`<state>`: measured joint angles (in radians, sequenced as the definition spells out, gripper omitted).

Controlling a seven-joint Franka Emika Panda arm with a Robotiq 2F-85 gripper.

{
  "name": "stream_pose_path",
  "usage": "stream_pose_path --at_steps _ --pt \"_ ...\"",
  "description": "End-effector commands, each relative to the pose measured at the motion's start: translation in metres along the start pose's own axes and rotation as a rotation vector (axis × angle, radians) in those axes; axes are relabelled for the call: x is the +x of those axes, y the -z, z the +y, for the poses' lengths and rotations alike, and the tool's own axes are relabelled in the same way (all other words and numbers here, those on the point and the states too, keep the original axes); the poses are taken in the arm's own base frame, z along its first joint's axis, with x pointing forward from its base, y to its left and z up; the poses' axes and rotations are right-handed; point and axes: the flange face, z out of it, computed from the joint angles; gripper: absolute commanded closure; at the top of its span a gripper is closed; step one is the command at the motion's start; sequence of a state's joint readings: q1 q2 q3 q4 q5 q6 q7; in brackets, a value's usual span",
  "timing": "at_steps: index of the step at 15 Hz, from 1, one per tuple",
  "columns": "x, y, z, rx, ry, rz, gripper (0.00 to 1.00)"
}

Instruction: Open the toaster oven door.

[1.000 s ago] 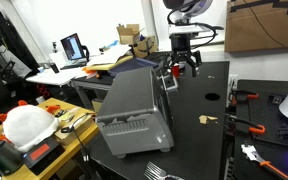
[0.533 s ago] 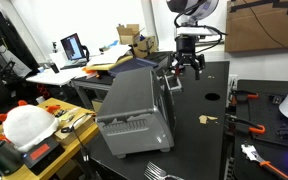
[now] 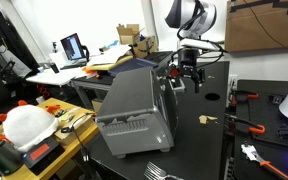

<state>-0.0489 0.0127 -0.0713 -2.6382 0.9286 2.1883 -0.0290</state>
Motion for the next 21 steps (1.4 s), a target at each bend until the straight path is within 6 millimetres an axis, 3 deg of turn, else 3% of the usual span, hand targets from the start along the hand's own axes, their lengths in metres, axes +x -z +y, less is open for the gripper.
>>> stream_pose_path --at_steps 1,11,21 --pt "0.014 -0.007 0.018 0.072 -0.014 -0.044 0.00" --pt "0.023 0.008 0.064 0.147 -0.018 -0.027 0.00" --pt "0.031 -0.005 0.106 0.132 -0.016 -0.020 0.00"
